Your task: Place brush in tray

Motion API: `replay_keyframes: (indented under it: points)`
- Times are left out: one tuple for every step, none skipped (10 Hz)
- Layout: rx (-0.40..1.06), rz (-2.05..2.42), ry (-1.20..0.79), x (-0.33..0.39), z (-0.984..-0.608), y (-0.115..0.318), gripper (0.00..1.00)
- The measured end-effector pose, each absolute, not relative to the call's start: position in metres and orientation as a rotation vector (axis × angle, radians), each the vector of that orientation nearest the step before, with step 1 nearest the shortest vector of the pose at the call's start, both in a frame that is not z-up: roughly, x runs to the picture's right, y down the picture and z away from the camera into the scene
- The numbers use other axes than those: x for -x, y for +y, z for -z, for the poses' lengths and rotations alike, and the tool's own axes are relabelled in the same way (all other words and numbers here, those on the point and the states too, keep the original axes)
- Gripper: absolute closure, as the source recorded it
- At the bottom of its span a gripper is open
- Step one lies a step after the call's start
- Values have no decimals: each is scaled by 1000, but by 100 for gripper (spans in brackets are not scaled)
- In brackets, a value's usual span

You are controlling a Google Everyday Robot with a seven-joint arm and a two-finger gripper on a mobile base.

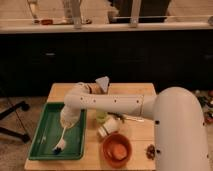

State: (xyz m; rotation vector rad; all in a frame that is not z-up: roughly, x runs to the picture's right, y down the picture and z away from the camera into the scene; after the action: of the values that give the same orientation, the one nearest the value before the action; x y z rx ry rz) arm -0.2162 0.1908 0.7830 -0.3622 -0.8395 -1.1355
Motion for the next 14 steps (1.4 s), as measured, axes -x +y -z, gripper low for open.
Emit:
replay_keyframes:
  points:
    - [363,1130,-841,216,-784,190,100]
    - [363,1125,-847,214,-785,190,100]
    - [363,1120,-852,213,-786,189,100]
    - [362,1116,-859,213,-786,189,100]
    - [362,1114,-864,212,-786,189,100]
    - [361,1115,-868,212,-786,189,98]
    - [359,1118,-873,213,-786,189,93]
    - [354,1118,-878,212,-786,189,81]
    - [348,1119,-883,213,-786,188,71]
    - [340,1119,-894,214,-786,189,61]
    - [334,1121,-898,214,-786,188,53]
    - [328,1125,-905,215,-786,189,40]
    - [325,1131,-910,216,-785,189,31]
    - [322,1136,-913,217,-785,189,24]
